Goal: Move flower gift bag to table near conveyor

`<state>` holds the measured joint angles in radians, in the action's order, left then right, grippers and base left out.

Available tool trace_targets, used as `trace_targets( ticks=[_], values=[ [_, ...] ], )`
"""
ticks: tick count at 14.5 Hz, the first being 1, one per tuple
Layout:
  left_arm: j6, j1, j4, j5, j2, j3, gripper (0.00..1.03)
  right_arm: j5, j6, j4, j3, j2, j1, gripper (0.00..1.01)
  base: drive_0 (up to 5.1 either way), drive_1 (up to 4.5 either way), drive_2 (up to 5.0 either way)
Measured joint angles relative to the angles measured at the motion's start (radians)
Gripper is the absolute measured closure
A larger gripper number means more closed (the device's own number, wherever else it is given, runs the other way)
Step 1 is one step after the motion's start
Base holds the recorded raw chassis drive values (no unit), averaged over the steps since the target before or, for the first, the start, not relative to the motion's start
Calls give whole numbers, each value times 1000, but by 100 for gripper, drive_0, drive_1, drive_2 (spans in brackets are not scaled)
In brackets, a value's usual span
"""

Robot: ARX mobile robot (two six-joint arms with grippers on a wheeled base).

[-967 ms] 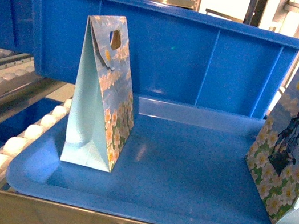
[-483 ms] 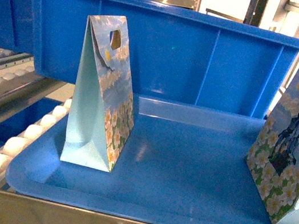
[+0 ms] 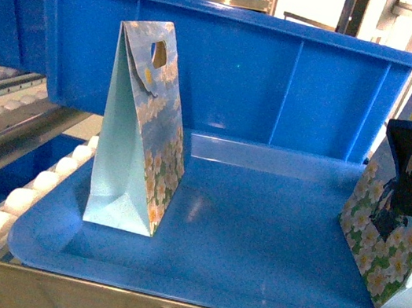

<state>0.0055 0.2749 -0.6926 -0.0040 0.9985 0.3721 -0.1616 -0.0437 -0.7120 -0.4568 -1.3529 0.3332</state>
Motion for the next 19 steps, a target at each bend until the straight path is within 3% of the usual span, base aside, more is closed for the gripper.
trace_targets(
  ticks=[2,10,19],
  values=[
    [1,0,0,-1,0,0,5,16,-20,2,5,-22,0,5,0,0,0],
    [2,0,0,0,0,0,5,28,-22,0,33,-14,34,99,0,0,0],
    [2,0,0,0,0,0,5,9,-27,60,52,197,59,99,0,0,0]
  ],
)
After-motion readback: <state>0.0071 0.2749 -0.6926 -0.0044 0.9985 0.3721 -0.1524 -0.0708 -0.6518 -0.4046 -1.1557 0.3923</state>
